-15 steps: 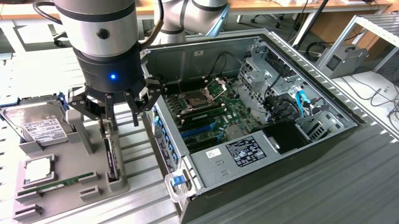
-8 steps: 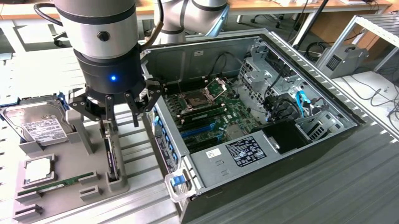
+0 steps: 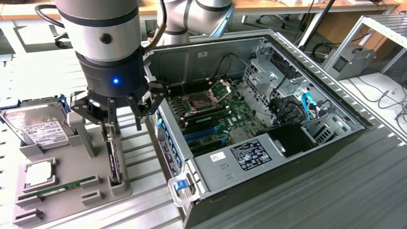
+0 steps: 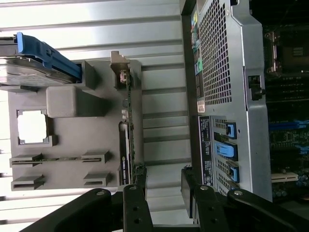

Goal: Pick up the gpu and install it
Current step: 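Pick up the gpu and move the gpu toward the slot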

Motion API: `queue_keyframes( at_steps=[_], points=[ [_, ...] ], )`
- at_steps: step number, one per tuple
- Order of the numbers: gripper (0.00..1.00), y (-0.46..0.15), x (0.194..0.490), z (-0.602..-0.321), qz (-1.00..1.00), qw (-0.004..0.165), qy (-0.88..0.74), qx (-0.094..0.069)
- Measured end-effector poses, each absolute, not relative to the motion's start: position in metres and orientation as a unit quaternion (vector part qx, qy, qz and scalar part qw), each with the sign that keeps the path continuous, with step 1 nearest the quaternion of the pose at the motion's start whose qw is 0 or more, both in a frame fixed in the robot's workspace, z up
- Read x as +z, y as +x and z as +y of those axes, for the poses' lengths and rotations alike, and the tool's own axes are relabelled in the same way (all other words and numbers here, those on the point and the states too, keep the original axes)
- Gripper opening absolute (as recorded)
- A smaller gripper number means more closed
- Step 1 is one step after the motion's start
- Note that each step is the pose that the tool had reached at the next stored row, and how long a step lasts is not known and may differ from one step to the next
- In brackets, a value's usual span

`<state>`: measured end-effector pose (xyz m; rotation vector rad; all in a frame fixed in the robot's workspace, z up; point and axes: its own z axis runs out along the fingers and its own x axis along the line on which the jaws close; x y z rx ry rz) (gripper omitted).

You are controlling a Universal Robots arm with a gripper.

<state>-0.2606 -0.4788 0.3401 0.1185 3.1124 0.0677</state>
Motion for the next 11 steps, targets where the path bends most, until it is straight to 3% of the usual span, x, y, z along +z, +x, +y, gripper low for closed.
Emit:
queue_keyframes(
  at_steps=[11],
  points=[
    [0.42, -0.2606, 0.3369, -0.4788, 0.999, 0.013, 0.038, 0.022]
  ],
)
